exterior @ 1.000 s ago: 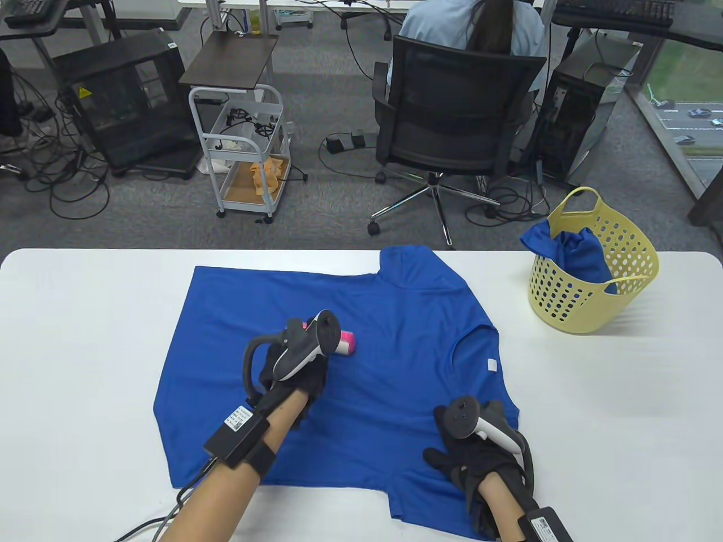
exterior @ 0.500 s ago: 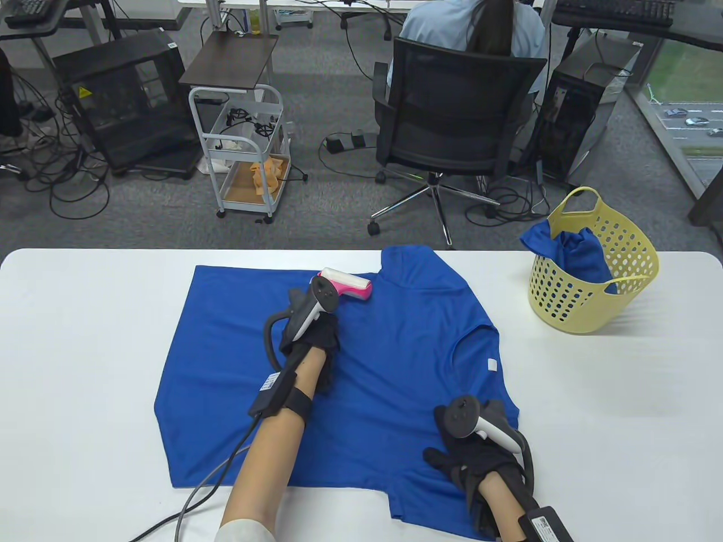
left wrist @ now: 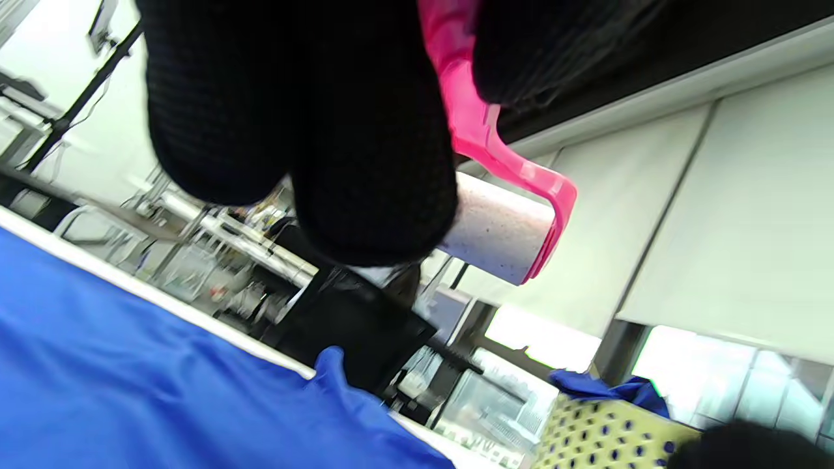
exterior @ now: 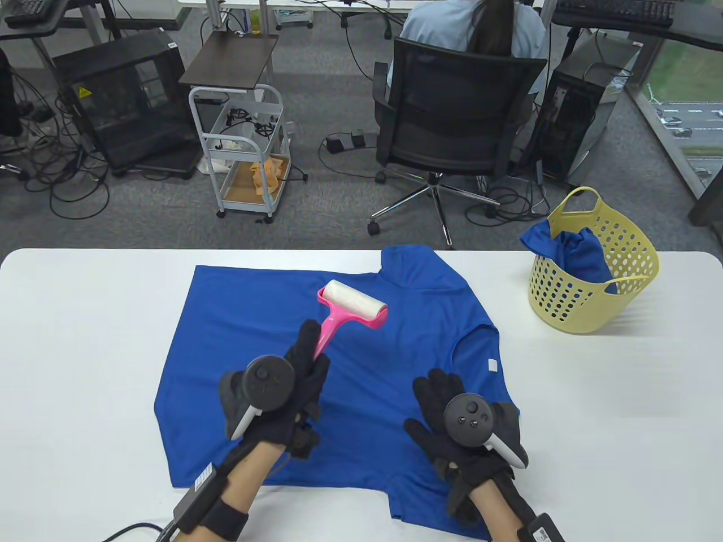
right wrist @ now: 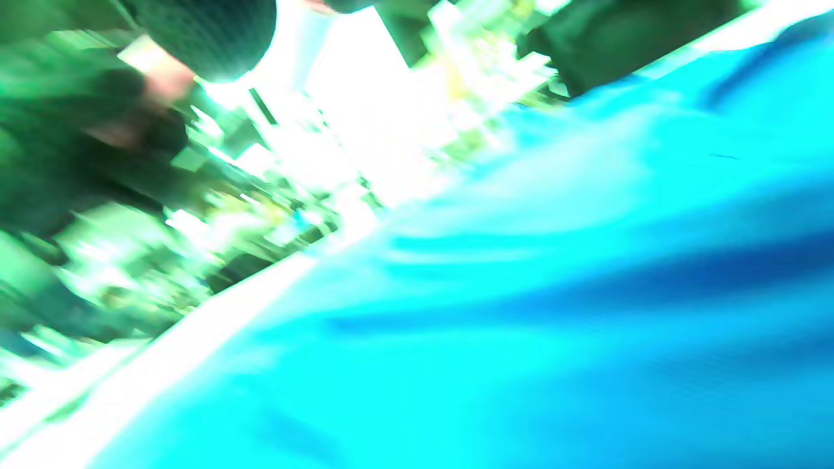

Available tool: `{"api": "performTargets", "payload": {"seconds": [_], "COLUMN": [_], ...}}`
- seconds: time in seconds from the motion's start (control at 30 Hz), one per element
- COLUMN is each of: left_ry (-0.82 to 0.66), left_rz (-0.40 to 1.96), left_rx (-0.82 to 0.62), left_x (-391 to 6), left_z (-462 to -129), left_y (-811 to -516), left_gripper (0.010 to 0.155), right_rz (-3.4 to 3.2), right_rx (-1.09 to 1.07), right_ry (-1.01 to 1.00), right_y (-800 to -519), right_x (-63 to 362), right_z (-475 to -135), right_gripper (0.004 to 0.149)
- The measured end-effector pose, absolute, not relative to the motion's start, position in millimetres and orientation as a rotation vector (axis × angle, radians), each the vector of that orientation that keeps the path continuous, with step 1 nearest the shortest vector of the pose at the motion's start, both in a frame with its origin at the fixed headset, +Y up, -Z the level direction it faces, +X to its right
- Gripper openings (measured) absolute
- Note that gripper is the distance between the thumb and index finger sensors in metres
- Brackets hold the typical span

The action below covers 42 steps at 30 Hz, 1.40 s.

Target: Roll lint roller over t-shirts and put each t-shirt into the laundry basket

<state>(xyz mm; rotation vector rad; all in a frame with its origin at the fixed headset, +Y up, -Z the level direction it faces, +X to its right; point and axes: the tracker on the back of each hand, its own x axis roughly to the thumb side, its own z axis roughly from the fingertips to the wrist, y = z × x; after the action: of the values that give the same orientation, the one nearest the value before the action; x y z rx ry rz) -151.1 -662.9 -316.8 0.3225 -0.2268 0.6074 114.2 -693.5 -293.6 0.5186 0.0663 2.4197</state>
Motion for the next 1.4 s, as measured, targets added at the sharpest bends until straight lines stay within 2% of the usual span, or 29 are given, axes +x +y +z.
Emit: {"api": "performTargets", "payload": {"seconds": [0.1,0.2,0.3,0.43,0.57,0.63,0.7,0.83,0.87,0.9,0.97,1.03,1.07,1.17,1.3,1.4], "left_ry": [-0.252,-0.249,-0.29,-0.318,-0.37,-0.428,-0.489,-0.677,-0.685,-0.654,-0.556,-0.411,-0.32,-0.164,-0.057,0.005], "left_rz": [0.525,0.443,0.412,0.462,0.454,0.471,0.51,0.771,0.8,0.816,0.703,0.443,0.263,0.006,-0.015,0.048], "left_rx": [0.376,0.428,0.431,0.392,0.393,0.378,0.33,0.097,0.065,0.044,0.015,-0.126,-0.196,-0.398,-0.592,-0.61], "left_x": [-139.1,-128.5,-120.8,-122.7,-113.9,-108.5,-106.7,-112.5,-114.2,-119.5,-129.7,-144.1,-156.2,-181.2,-193.1,-202.3], "left_z": [-295.6,-280.0,-269.4,-264.9,-261.2,-261.0,-263.5,-273.7,-274.4,-275.6,-281.8,-293.5,-302.4,-315.7,-318.1,-318.7], "left_y": [-663.8,-666.8,-670.5,-675.3,-679.5,-678.7,-677.0,-673.2,-673.0,-673.7,-678.8,-694.0,-708.0,-744.9,-771.6,-775.6], "left_gripper": [0.065,0.064,0.064,0.064,0.064,0.064,0.067,0.08,0.078,0.071,0.061,0.059,0.06,0.073,0.082,0.086], "right_rz": [2.253,2.246,2.162,2.115,2.149,2.178,2.202,2.23,2.251,2.288,2.346,2.408,2.409,2.412,2.446,2.498], "right_rx": [0.529,0.391,0.38,0.337,0.311,0.363,0.357,0.345,0.325,0.295,0.267,0.245,0.248,0.283,0.321,0.288], "right_ry": [0.022,0.052,0.119,0.202,0.214,0.271,0.237,0.112,0.087,0.052,0.029,0.02,0.035,0.192,0.312,0.458], "right_y": [-663.6,-655.3,-657.5,-659.3,-659.5,-655.8,-648.9,-634.7,-632.2,-629.7,-628.2,-629.3,-632.4,-650.0,-675.1,-694.7], "right_x": [76.6,53.1,41.7,48.5,61.4,64.6,71.3,87.0,90.9,97.4,107.9,116.7,118.0,103.0,68.7,41.6], "right_z": [-282.8,-288.2,-297.2,-293.1,-287.4,-285.7,-285.0,-283.9,-283.0,-282.1,-282.0,-280.4,-278.9,-272.0,-269.3,-265.5], "right_gripper": [0.076,0.081,0.075,0.073,0.063,0.056,0.054,0.057,0.058,0.055,0.048,0.043,0.042,0.043,0.044,0.046]}}
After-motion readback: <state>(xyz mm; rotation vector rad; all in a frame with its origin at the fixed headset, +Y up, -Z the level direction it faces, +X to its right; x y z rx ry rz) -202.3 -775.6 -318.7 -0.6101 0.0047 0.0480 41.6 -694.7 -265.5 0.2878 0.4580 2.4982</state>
